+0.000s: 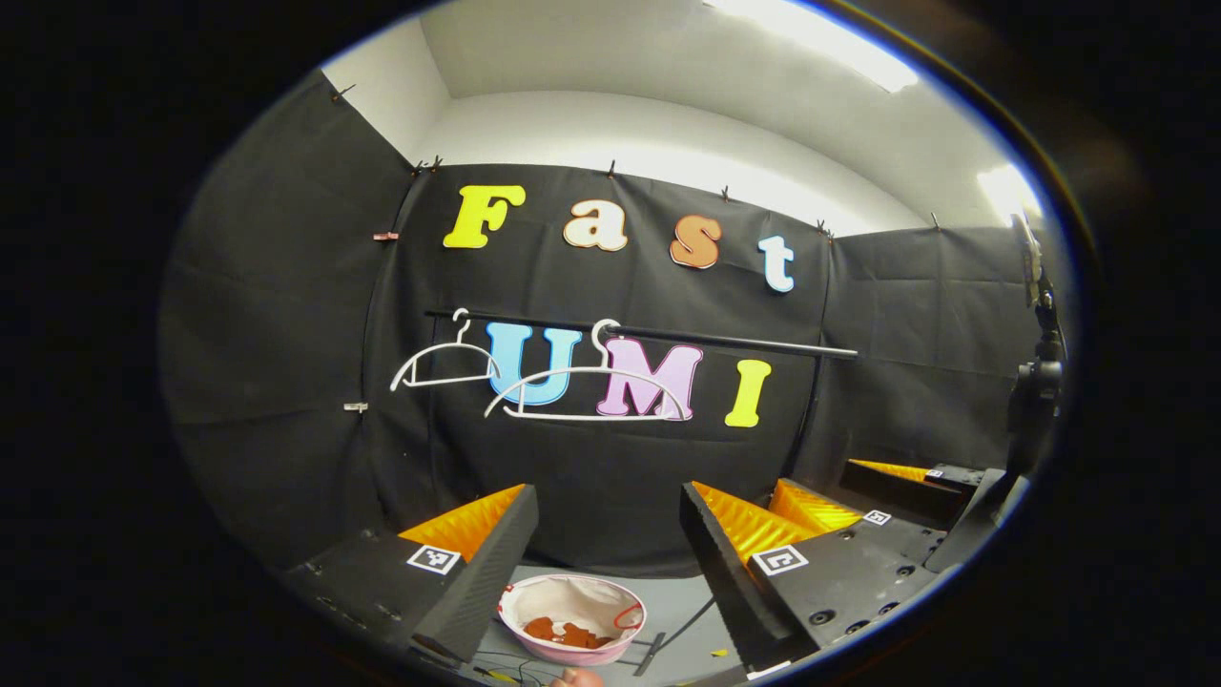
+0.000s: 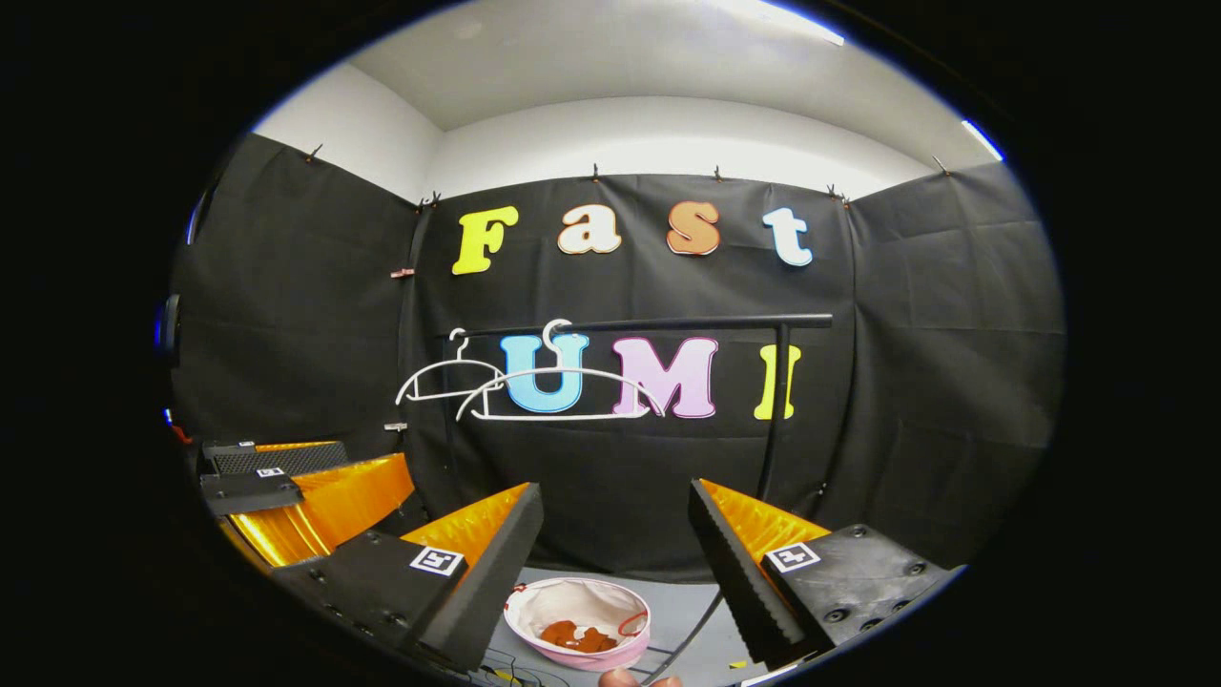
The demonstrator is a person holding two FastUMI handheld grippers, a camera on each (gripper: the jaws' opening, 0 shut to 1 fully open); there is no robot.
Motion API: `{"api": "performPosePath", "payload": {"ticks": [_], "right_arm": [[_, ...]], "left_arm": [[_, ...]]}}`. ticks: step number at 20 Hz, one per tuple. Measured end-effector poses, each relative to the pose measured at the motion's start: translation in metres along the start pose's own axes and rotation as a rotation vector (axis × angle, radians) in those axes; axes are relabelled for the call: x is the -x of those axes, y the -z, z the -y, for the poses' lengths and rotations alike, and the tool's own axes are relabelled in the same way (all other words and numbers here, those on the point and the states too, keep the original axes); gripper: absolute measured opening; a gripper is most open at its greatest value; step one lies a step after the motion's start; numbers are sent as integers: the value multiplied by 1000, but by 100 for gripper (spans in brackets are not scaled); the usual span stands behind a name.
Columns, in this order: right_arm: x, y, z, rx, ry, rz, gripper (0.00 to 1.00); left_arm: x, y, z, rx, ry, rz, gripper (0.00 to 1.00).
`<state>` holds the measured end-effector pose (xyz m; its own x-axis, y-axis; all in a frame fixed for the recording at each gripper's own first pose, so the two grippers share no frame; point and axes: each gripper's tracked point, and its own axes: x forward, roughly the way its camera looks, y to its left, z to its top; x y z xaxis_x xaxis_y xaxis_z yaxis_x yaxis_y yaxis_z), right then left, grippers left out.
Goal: Grasp the clothes on the hanger with both hands and then place them into the laundry hamper below.
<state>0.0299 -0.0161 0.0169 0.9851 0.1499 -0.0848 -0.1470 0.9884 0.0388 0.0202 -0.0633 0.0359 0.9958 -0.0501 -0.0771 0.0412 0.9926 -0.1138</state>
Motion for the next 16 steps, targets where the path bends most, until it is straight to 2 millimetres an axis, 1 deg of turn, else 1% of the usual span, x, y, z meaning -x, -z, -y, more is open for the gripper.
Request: {"api": "performPosePath", "payload": {"ticks": [1,2,5,8,10,13,16], "right_arm": [[5,2,4,-1,7,-2,99],[9,4,6,-8,7,-4,100],[23,5,7,-1,10,4,100],[33,5,9,7,12,13,100],[34,6,6,-3,6,12,99],[35,6,5,-2,4,14,100],[36,9,0,-1,-1,10,100]], "left_arm": [[4,1,3,-5,-1,-2,95],[9,2,6,-8,0,-2,95],[20,6,14,5,12,-2,95],[26,9,16,-3,10,-9,95],[29,9,16,0,9,-8,95],[31,11,16,0,11,-17,95],[33,15,15,-3,12,-30,95]]}}
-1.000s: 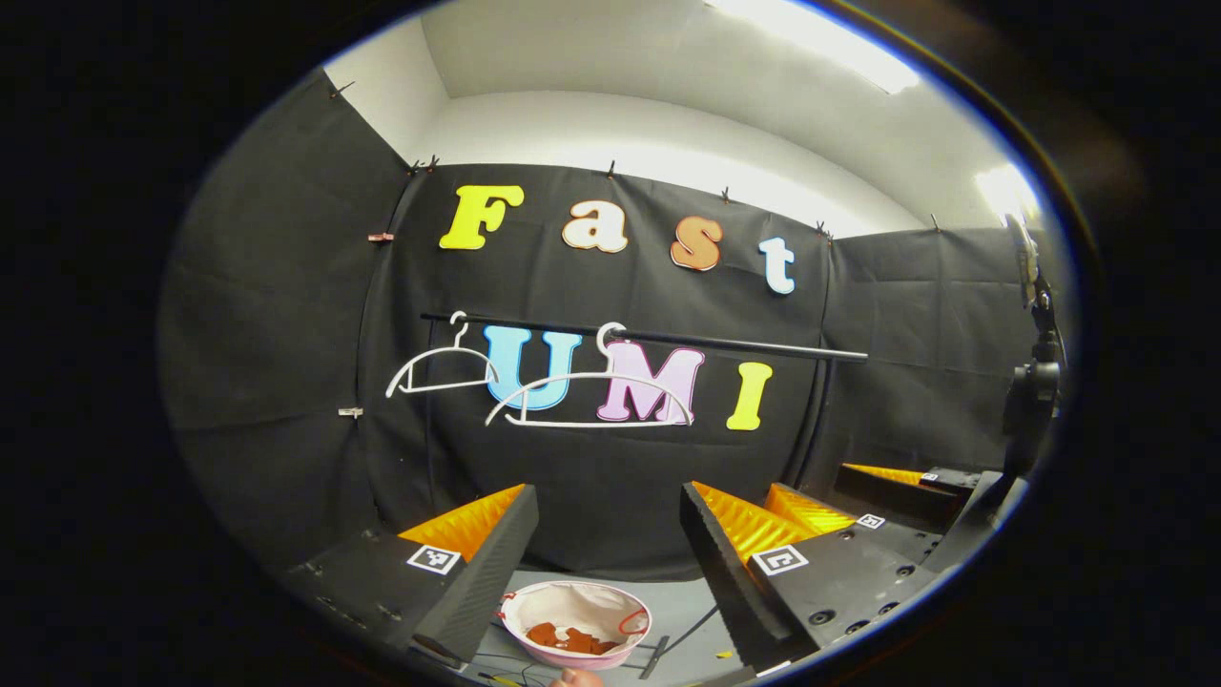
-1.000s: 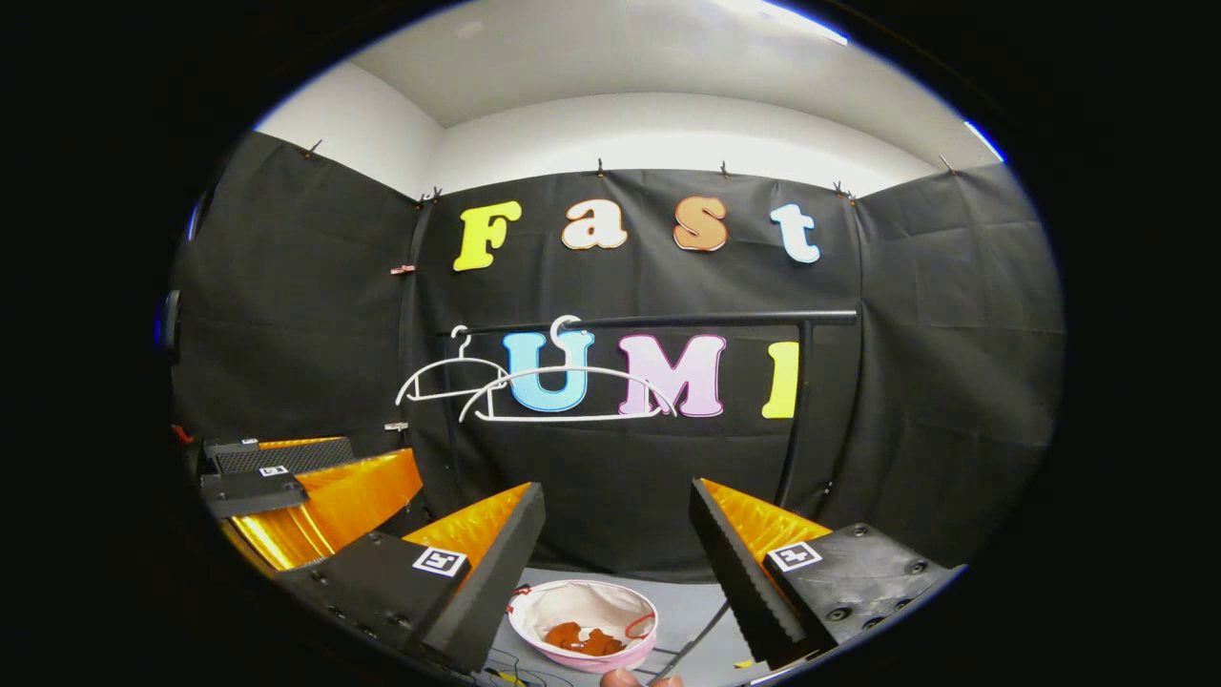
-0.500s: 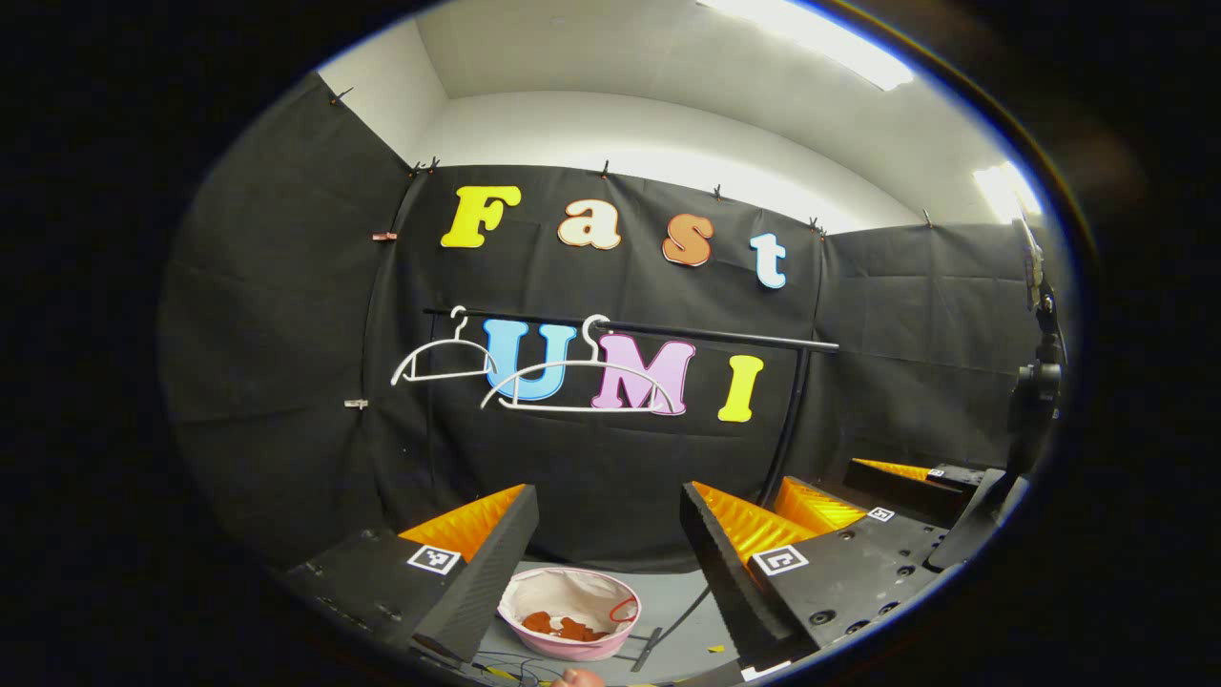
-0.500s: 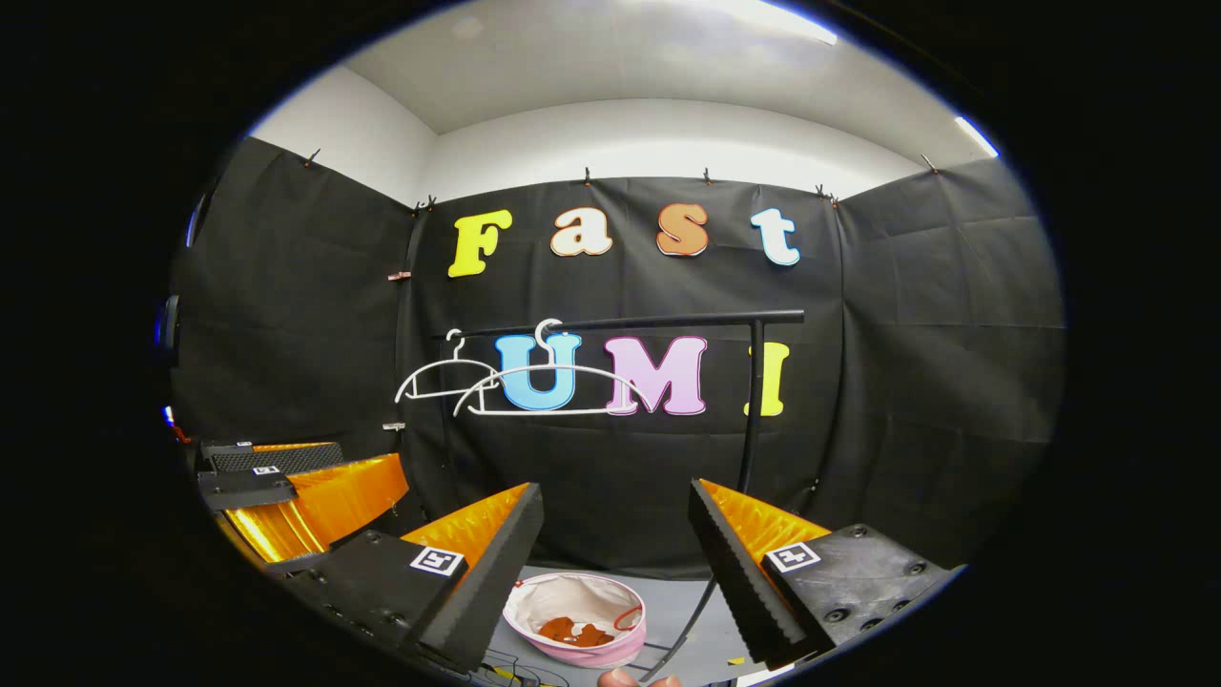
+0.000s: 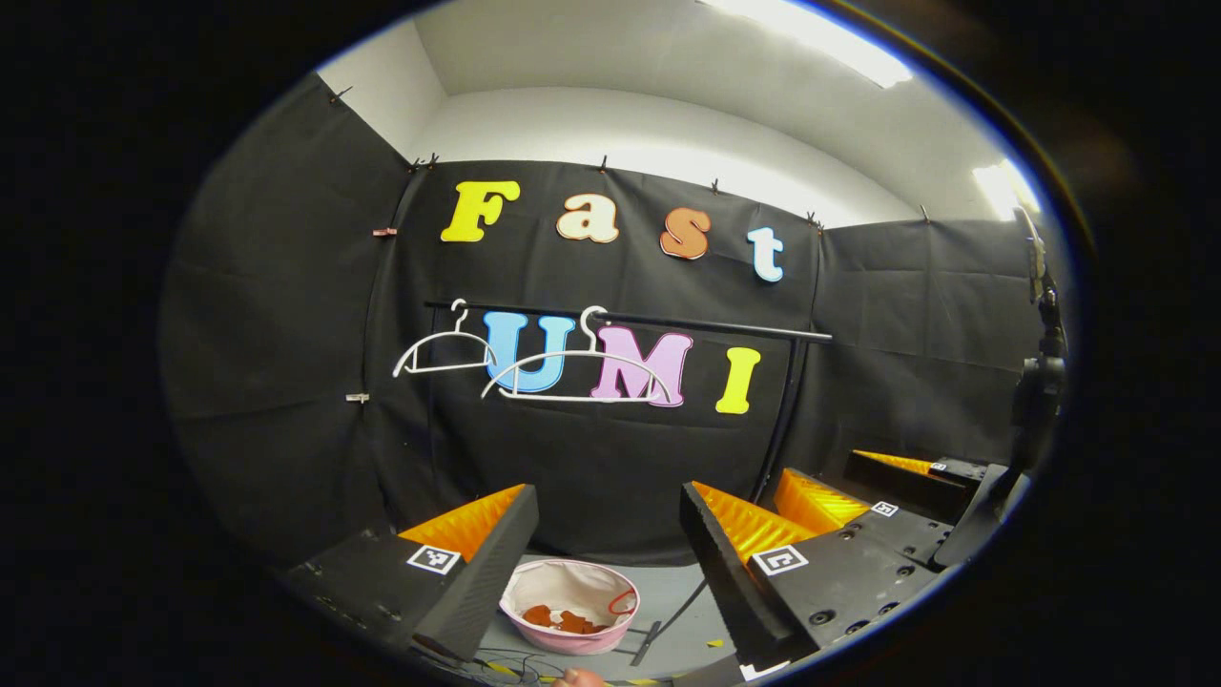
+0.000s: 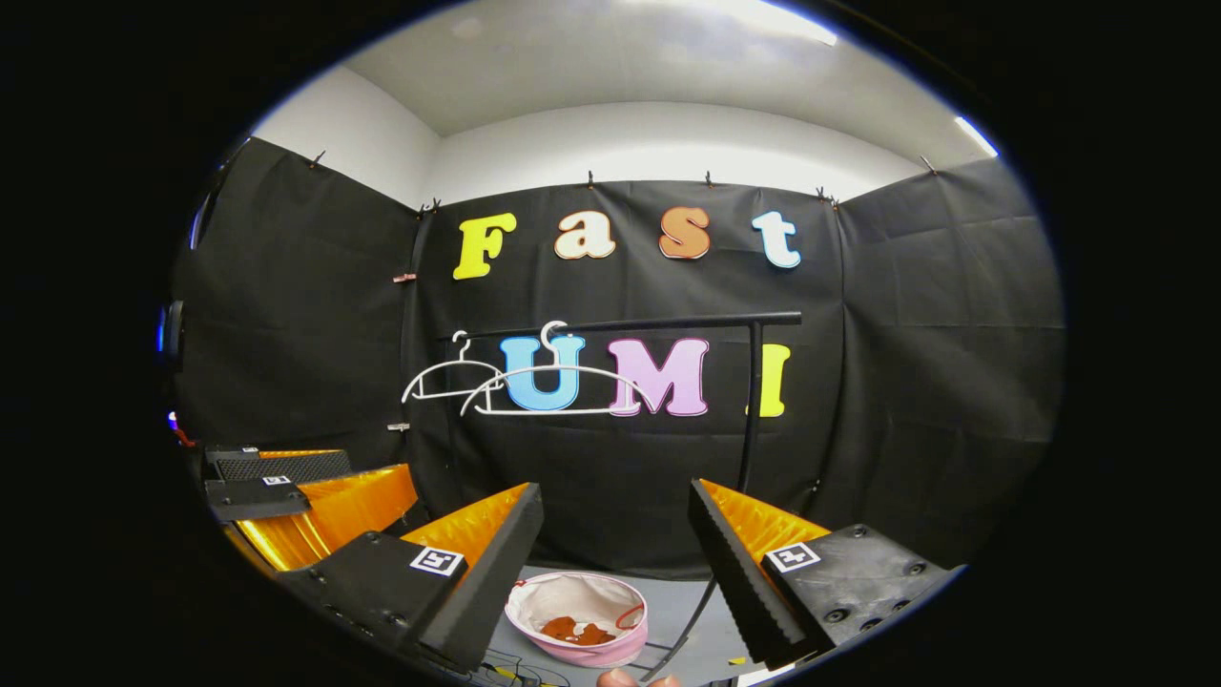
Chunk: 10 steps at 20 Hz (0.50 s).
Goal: Grasp the clothes on the hanger with both hands and then place them into the laundry hamper below.
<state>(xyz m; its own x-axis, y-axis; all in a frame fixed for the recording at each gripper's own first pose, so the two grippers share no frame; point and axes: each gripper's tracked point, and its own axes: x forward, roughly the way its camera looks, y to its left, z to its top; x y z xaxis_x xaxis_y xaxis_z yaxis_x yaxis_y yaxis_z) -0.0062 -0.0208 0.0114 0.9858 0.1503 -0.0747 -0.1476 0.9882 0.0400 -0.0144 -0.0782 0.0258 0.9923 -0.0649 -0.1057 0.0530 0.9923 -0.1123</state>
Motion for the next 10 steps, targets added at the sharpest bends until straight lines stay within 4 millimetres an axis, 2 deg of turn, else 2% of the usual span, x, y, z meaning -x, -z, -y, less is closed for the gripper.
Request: {"api": "performPosePath", "payload": {"ticks": [6,10], "right_arm": [[-1,5,-10,-12,-15,-17,99],[-3,5,-8,-10,-7,-15,100]], "left_arm": [[1,2,-3,5,-2,-11,95],[-1,2,-6,-1,-3,-11,95]]}}
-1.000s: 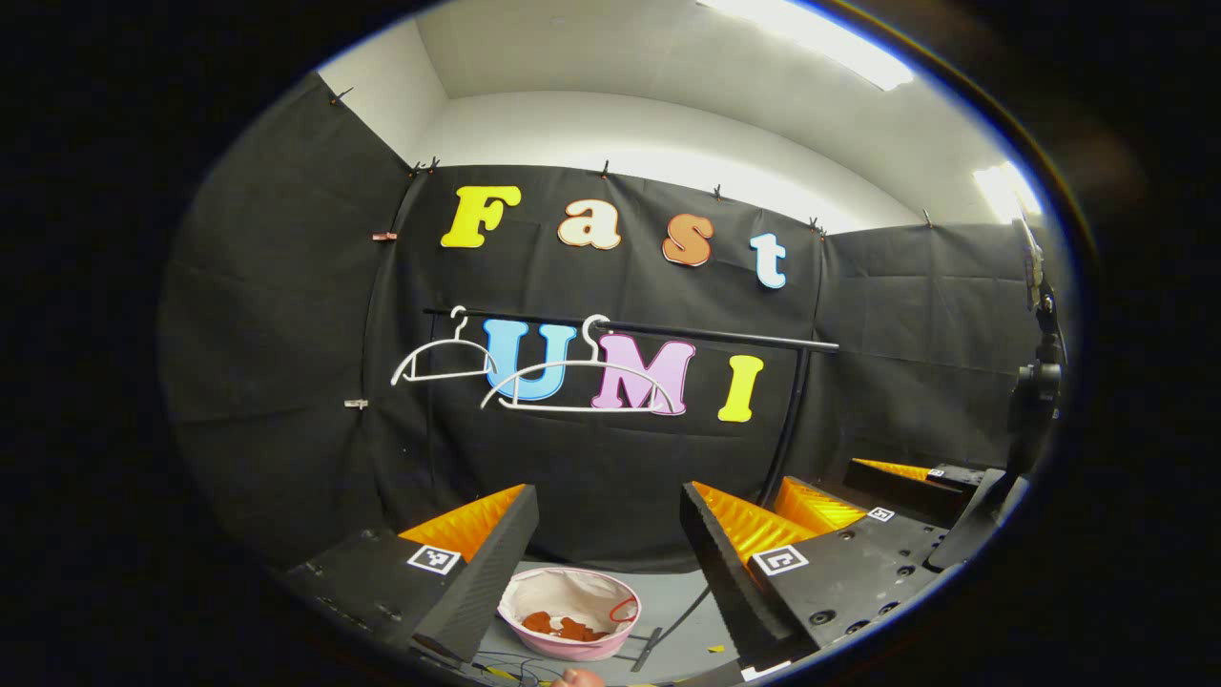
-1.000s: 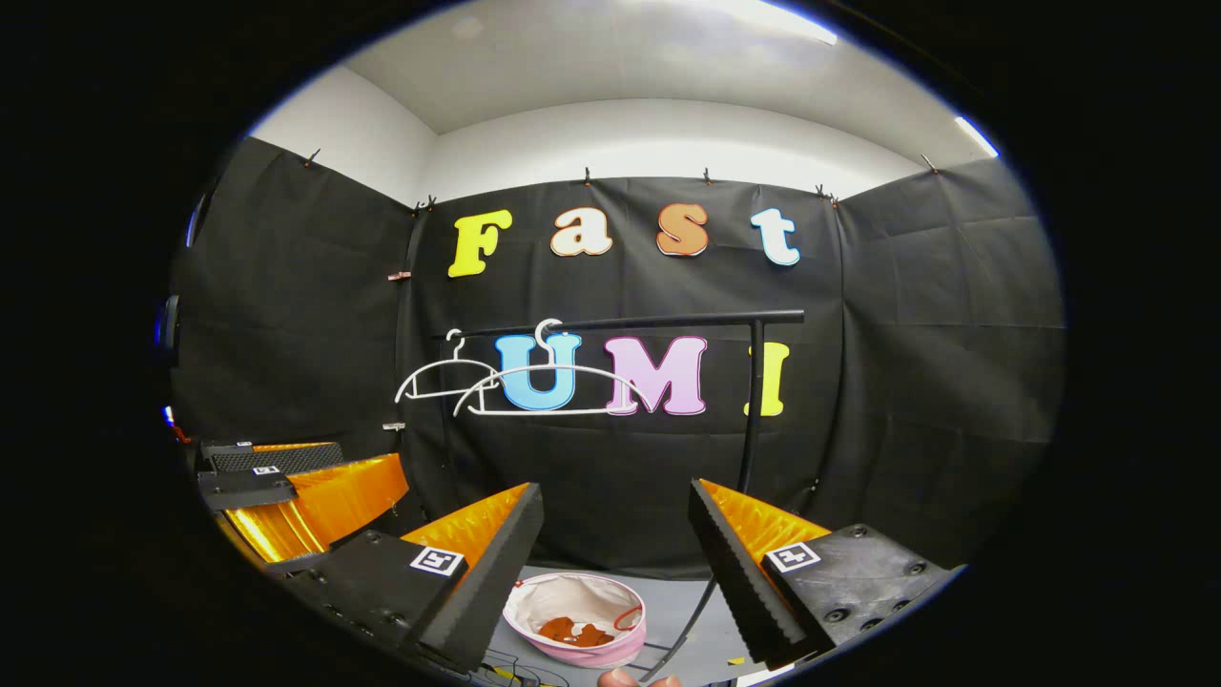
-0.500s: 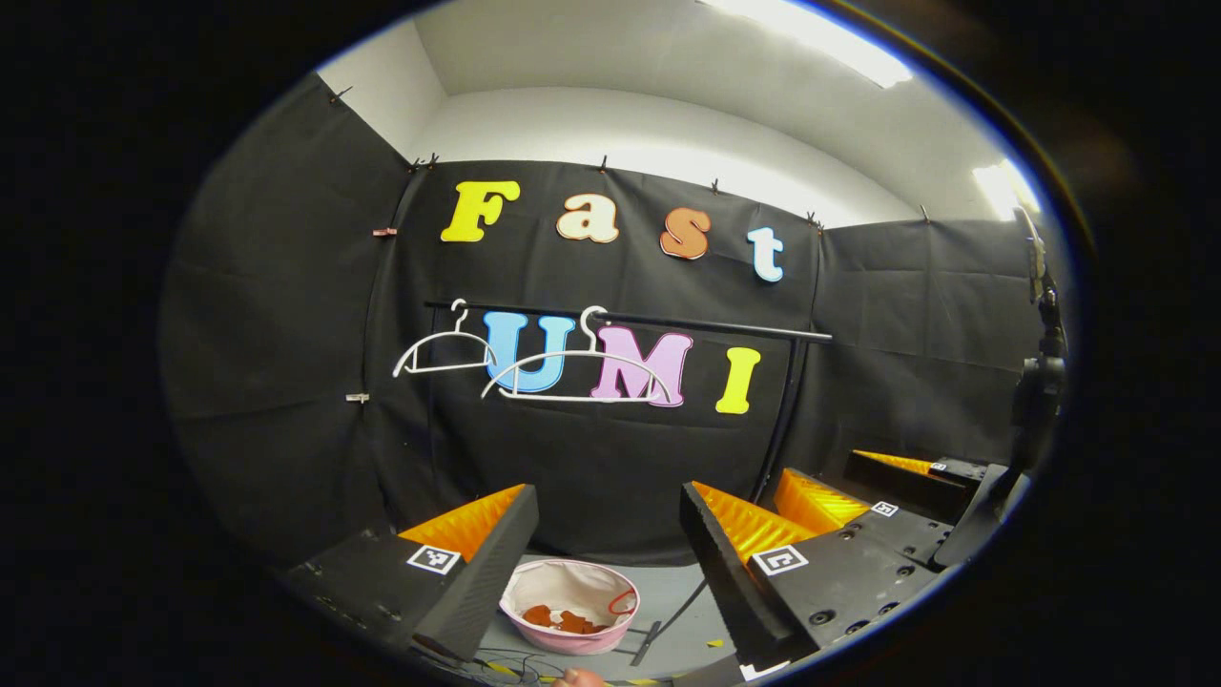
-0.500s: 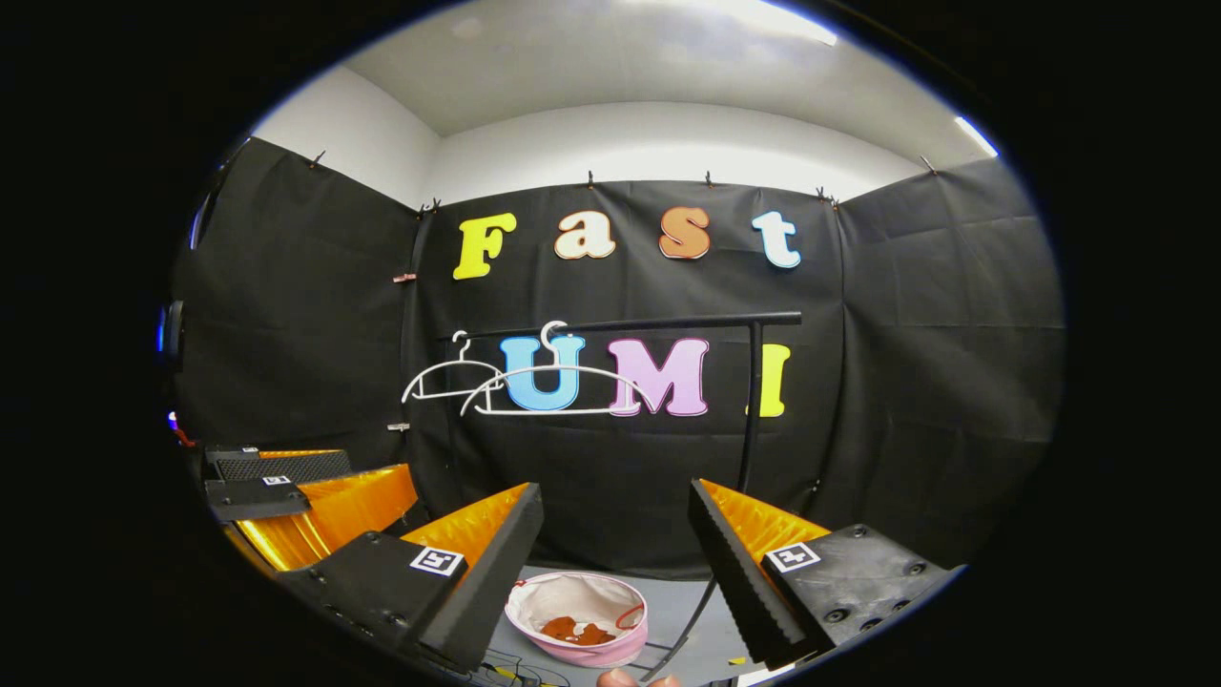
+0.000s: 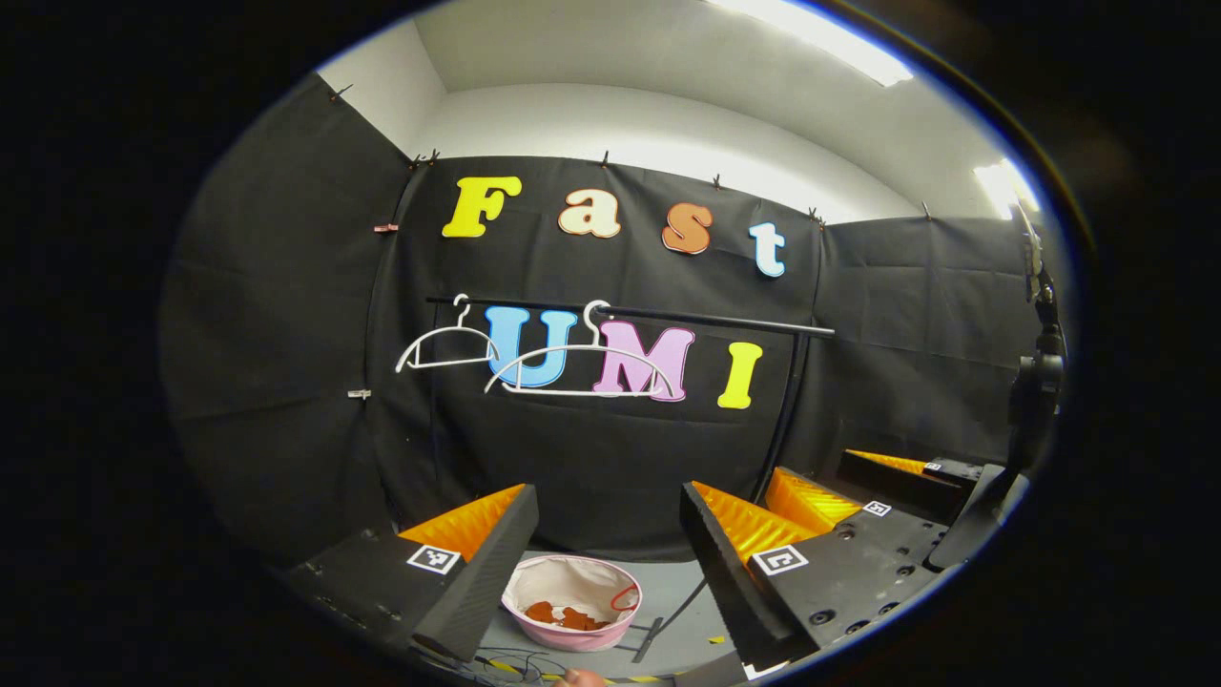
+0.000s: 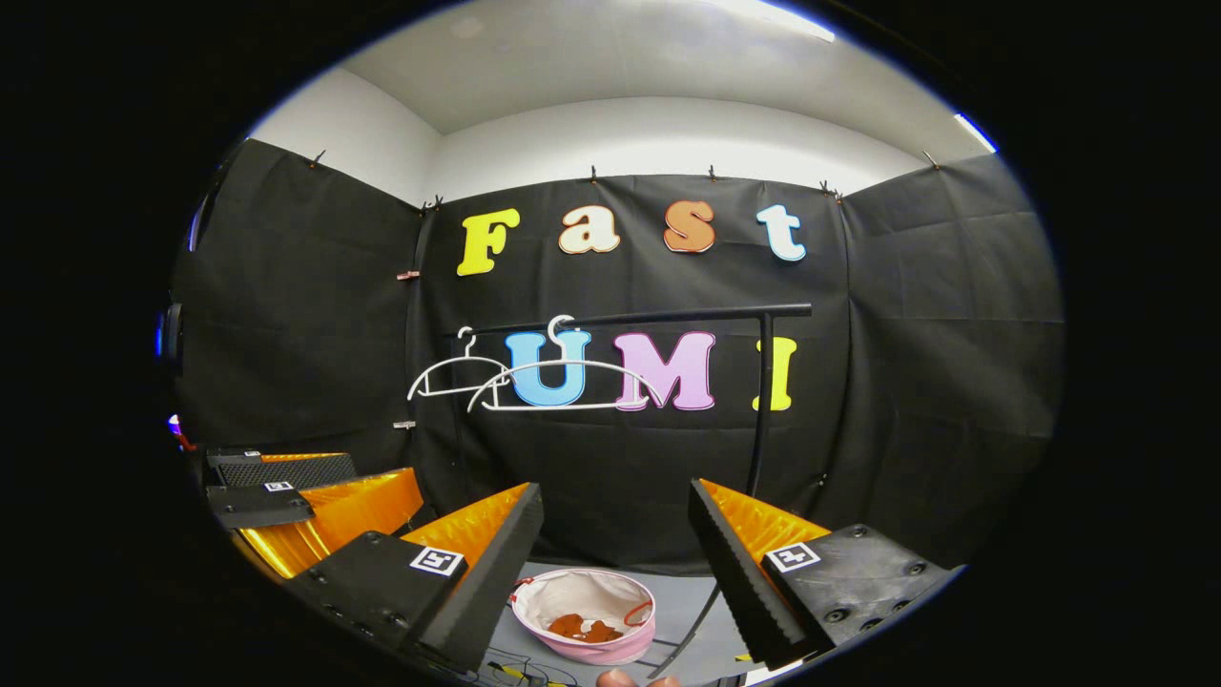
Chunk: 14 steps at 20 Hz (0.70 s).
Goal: Grasp the clothes on the hanger with both hands and then place them into the laundry hamper below.
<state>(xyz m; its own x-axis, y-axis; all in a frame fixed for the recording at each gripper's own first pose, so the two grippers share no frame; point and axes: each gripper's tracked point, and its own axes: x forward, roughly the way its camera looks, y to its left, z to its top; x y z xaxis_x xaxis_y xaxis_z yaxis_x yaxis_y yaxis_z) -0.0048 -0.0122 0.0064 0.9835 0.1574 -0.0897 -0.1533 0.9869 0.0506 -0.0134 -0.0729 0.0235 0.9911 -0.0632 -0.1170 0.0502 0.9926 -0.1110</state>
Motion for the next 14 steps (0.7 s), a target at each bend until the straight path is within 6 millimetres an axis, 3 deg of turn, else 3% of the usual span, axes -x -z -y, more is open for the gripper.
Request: {"api": "performPosePath", "payload": {"ticks": [10,14], "right_arm": [[-6,11,-3,7,6,-28,96],[-6,12,-4,4,11,-32,99]], "left_arm": [[-5,8,-4,7,4,-21,95],[-4,12,-5,8,8,-30,95]]}}
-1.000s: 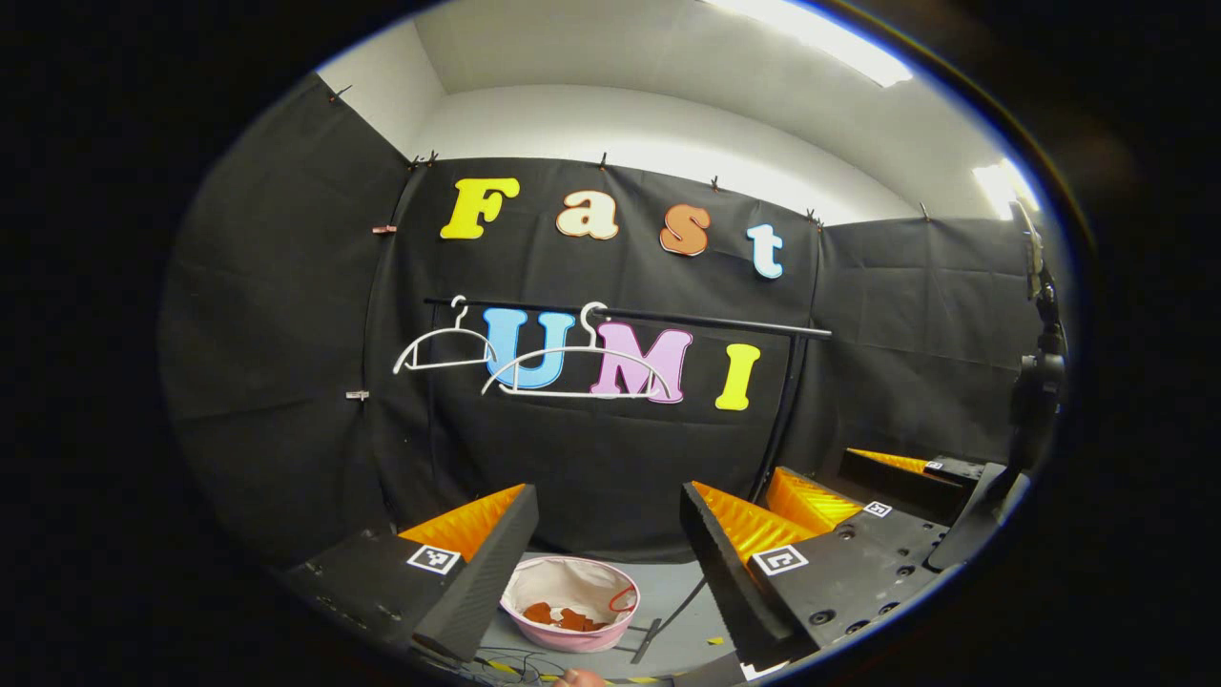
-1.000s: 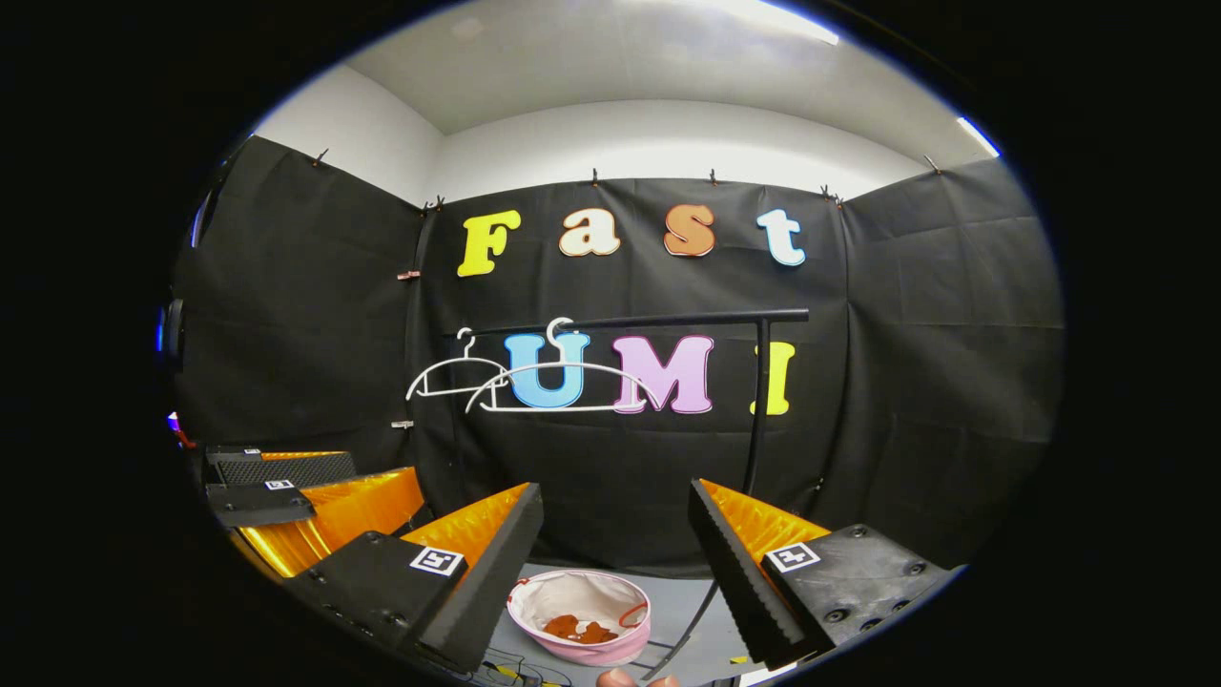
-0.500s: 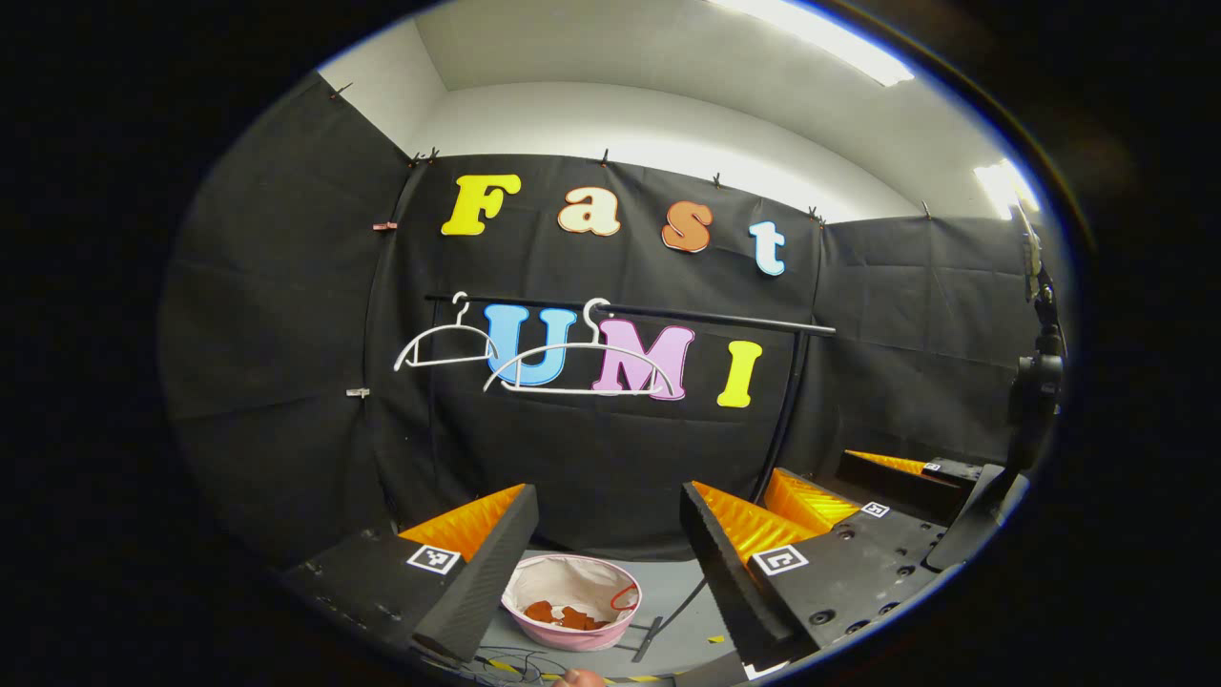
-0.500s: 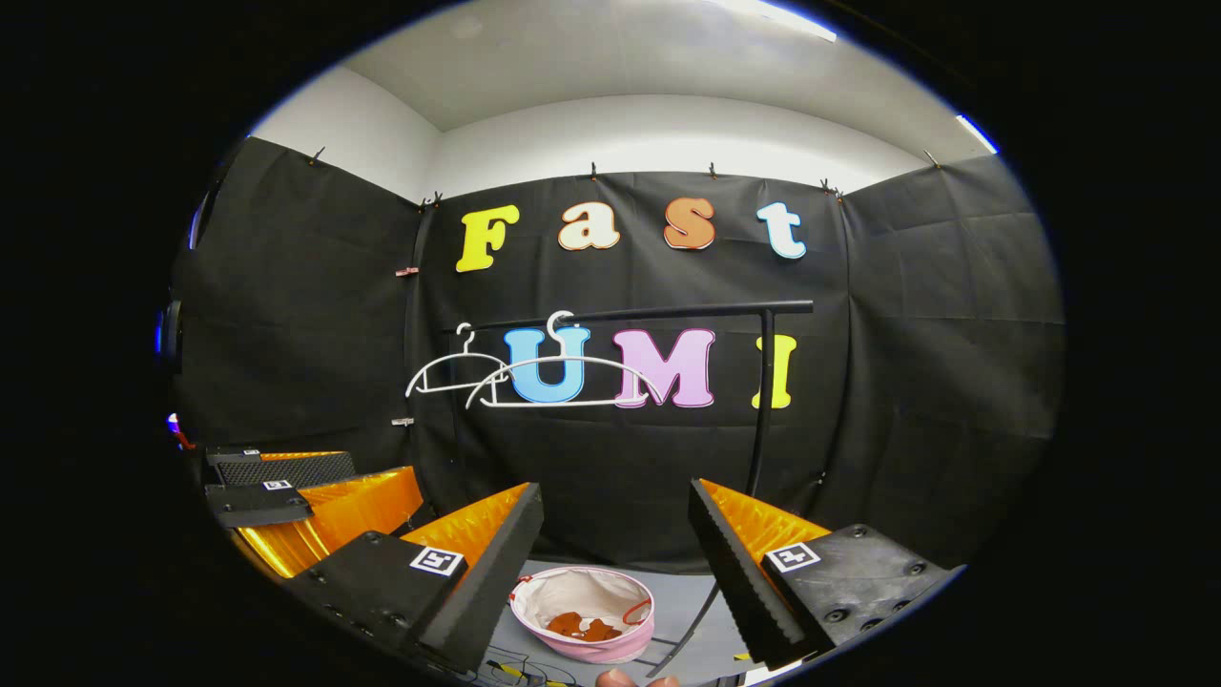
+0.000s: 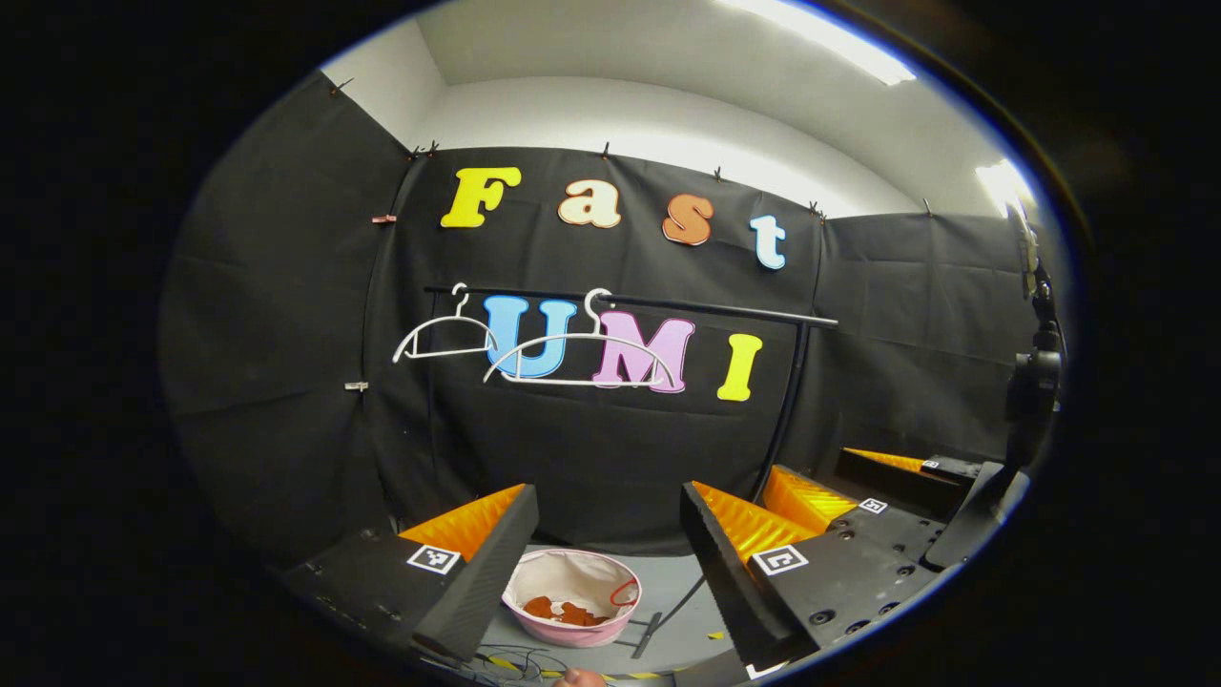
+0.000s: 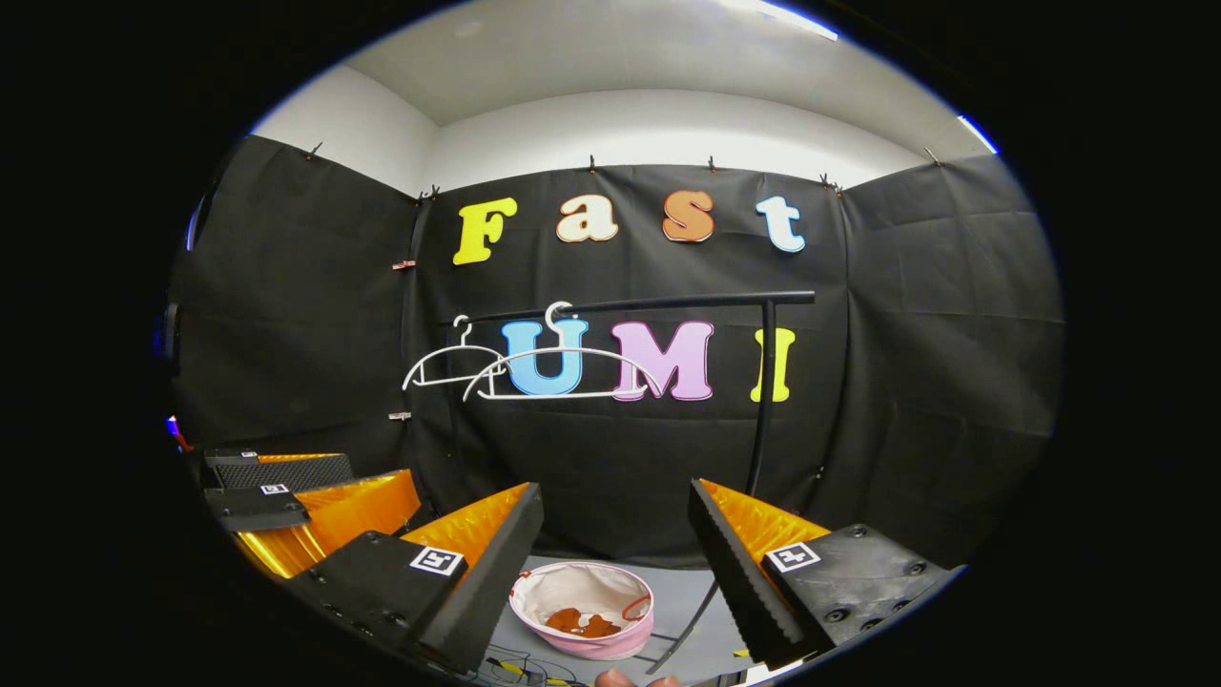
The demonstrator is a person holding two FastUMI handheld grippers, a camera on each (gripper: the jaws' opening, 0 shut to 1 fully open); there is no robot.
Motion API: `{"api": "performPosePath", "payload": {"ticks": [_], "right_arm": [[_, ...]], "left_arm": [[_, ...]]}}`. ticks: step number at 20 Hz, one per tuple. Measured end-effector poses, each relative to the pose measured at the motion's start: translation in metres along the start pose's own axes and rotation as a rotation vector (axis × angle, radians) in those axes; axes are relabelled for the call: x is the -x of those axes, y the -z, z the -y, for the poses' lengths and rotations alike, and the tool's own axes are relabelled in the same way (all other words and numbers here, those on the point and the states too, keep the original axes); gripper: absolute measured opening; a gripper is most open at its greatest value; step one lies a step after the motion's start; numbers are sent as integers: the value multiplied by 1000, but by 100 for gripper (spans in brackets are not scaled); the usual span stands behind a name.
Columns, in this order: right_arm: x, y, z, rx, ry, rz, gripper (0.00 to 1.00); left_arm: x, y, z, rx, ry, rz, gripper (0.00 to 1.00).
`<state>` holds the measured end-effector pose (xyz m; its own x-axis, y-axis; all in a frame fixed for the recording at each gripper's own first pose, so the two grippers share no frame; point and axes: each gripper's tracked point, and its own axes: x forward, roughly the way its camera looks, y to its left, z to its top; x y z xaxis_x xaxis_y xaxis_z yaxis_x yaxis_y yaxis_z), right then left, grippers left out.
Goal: Grasp the clothes on the hanger with both hands and then place them into the laundry hamper below.
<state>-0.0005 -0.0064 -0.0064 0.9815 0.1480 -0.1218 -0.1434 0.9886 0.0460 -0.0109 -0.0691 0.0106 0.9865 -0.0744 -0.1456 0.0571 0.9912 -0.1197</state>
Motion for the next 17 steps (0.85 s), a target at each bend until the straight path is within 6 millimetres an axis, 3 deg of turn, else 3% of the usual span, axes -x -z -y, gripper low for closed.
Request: {"api": "performPosePath", "payload": {"ticks": [17], "right_arm": [[-3,-3,-17,6,-24,1,99]], "left_arm": [[1,1,-10,-11,-10,-5,95]]}}
